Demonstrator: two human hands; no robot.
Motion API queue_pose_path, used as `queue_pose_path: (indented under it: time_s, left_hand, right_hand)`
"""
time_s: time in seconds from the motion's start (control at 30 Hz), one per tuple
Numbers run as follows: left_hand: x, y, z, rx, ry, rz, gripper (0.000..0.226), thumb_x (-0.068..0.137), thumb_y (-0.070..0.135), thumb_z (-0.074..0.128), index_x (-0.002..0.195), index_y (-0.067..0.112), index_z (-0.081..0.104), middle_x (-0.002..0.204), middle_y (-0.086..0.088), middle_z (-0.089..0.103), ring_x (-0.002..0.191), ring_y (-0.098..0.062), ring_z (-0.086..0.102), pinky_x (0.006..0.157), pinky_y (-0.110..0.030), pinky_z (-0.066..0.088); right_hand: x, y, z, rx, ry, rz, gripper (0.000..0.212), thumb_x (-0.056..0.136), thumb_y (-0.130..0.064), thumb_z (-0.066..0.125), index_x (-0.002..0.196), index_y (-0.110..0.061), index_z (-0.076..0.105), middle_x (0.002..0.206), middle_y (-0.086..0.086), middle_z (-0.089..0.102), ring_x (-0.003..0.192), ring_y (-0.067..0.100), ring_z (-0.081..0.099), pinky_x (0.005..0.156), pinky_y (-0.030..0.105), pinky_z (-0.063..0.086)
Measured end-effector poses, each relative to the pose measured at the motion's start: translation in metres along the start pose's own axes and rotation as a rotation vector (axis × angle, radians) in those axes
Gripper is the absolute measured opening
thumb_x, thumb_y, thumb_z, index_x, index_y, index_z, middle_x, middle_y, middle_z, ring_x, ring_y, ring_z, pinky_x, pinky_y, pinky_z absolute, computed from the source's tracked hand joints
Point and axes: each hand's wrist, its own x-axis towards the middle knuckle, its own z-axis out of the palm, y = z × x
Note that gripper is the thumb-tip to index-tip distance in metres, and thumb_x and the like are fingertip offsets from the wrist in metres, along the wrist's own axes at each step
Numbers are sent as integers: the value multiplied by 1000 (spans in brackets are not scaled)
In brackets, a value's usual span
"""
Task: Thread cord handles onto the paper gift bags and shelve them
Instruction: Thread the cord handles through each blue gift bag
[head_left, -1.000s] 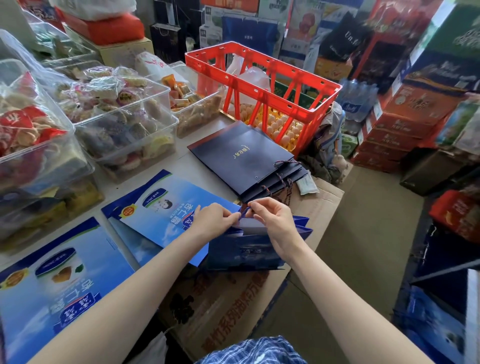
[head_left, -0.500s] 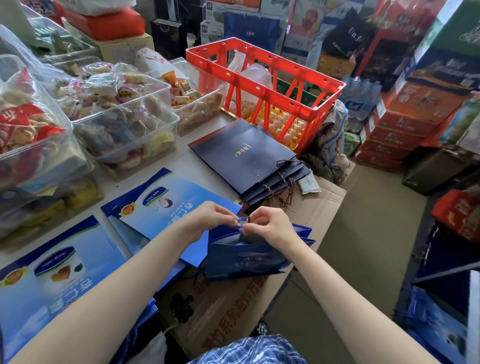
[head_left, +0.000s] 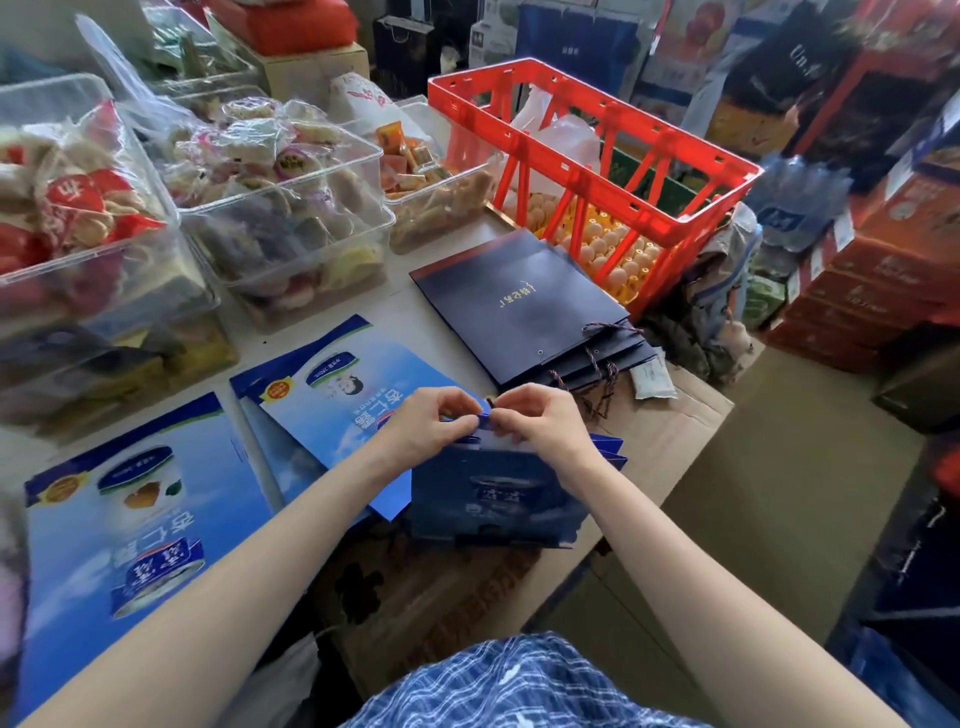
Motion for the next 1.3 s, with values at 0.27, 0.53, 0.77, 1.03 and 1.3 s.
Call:
queue_pose_path:
  time_s: [0.27, 0.53, 0.77, 1.03, 1.3]
  left_hand:
    - [0, 1, 0, -8, 22, -39, 7, 87, 13, 61, 84, 11, 67, 75, 6, 65, 64, 5, 58, 64, -9, 44]
    - [0, -2, 4, 8, 24, -36, 6, 80, 14, 70, 80, 16, 64, 75, 10, 62, 72, -1, 57, 79, -24, 47]
    - [0, -5, 0, 14, 42, -27, 24, 83, 2, 58, 74, 23, 54, 72, 9, 59, 69, -4, 56, 63, -10, 42]
    - [-1, -6, -7, -25, 66, 28, 14, 87, 11, 62, 80, 23, 63, 79, -1, 69, 76, -15, 70, 80, -33, 55]
    - [3, -2, -10, -58, -82, -66, 11, 93, 9, 53, 93, 5, 63, 92, -10, 70, 76, -5, 67, 77, -15, 51]
  right_hand:
    - [0, 3, 3, -58, -46, -26, 6, 84, -7, 67, 90, -6, 69, 78, 6, 69, 64, 10, 61, 58, 16, 48]
    - [-1, 2, 4, -91, -60, -46, 4, 85, -10, 67, 88, -9, 68, 77, 5, 68, 63, 9, 60, 59, 18, 48]
    - [2, 1, 6, -91, -52, -31, 6, 84, -10, 68, 82, -15, 67, 71, -1, 66, 60, 7, 58, 57, 17, 46]
    - [1, -1, 3, -92, -90, -54, 3, 86, -10, 66, 86, -12, 68, 75, 0, 66, 63, 6, 58, 61, 18, 50]
    - [0, 0, -1, -116, -151, -65, 12, 87, -4, 63, 85, -15, 67, 79, 3, 68, 71, 15, 61, 71, 24, 54]
